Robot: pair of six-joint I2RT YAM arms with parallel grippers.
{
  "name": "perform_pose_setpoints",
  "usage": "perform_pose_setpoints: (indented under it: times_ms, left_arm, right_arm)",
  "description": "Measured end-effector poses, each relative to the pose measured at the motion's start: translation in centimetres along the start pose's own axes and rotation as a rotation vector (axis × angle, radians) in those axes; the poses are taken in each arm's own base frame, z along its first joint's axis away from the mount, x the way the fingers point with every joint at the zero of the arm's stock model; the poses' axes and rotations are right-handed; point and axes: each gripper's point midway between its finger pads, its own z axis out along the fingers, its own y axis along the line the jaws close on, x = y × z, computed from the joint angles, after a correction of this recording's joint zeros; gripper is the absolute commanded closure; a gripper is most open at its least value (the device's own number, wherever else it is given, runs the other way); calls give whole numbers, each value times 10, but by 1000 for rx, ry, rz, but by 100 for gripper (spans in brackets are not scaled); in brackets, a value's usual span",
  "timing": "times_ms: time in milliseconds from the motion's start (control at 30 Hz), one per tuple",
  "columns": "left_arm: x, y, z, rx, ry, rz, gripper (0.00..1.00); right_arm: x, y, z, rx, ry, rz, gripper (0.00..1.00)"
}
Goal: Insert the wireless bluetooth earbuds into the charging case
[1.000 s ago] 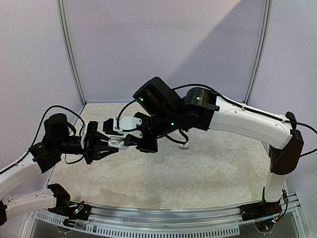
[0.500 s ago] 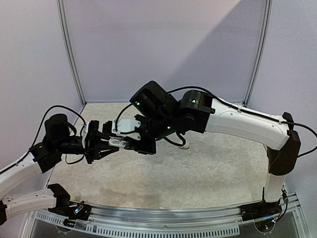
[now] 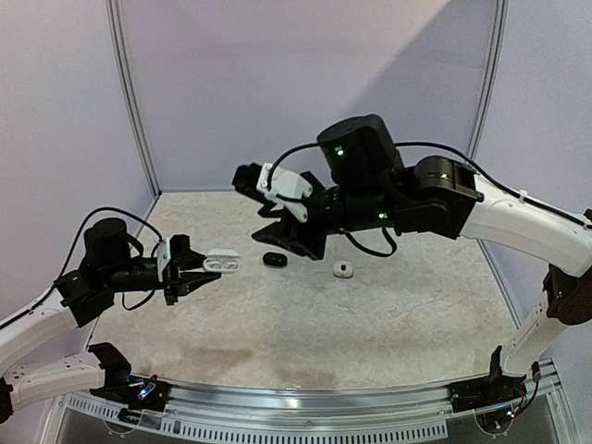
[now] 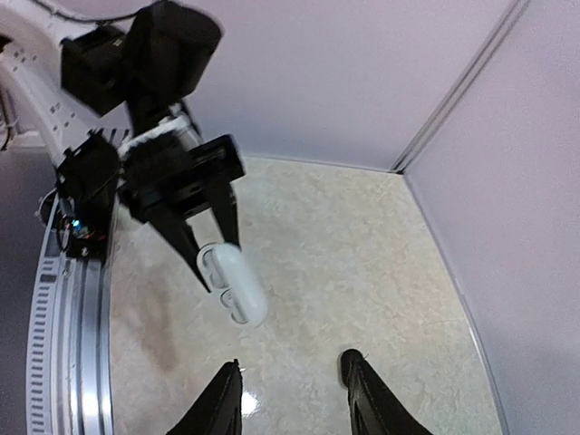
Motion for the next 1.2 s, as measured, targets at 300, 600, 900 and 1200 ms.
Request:
perform_pose_setpoints:
  times_ms: [300,600,900,1200]
  left_arm:
    - [37,61,-8,-341,253,455,100]
    - [38,55,-4,-279,268,46,100]
    - [77,84,20,-233,421,-838,100]
    - [169,135,50,-223,692,-1374,100]
  right_arm:
    - [1,-22,4,120,-19,74,59]
    - [18,-39,10,191,24,145,50]
    - [138,-101,19,399,219,490,19]
    - [249,-112,3,567,412,837,1]
